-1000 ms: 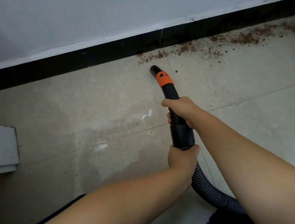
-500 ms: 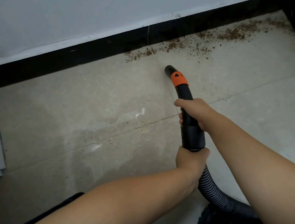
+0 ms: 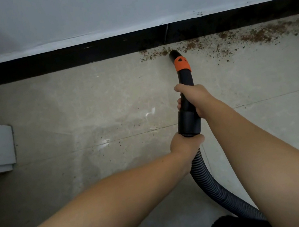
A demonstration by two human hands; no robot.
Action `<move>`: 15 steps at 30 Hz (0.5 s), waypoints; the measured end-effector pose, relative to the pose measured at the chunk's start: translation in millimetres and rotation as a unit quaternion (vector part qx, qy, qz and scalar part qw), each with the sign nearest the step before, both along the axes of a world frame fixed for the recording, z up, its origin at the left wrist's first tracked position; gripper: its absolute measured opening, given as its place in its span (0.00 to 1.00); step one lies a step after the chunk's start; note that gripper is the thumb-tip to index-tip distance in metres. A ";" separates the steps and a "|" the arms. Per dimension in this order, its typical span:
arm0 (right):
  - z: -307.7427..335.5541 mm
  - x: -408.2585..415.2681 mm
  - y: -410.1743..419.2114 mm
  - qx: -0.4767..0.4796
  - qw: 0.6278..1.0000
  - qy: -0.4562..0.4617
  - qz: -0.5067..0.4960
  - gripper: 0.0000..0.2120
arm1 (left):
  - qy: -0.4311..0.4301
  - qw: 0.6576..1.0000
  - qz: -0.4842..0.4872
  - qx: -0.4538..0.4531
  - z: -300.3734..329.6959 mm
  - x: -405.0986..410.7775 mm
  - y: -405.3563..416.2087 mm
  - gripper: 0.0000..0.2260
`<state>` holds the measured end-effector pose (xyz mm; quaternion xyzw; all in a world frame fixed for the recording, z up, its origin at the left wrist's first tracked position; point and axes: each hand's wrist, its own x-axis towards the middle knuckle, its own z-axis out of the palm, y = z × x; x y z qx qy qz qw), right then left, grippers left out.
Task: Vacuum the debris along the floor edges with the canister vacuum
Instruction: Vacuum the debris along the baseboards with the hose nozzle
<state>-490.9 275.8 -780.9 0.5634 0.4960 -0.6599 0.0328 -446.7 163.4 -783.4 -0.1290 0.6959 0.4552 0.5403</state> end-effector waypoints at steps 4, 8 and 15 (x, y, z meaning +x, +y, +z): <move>-2.5 -8.2 -12.9 -0.004 0.999 0.000 0.043 0.08 | 0.005 1.000 0.028 -0.008 -4.3 0.1 -7.5 0.14; -1.6 -14.6 -29.0 0.001 0.996 -0.001 0.084 0.07 | 0.002 0.998 0.057 -0.016 -5.8 2.2 -18.5 0.14; 0.2 -31.7 -46.7 -0.003 0.992 -0.006 0.127 0.07 | 0.001 0.997 0.082 -0.011 -3.8 -8.3 -32.8 0.16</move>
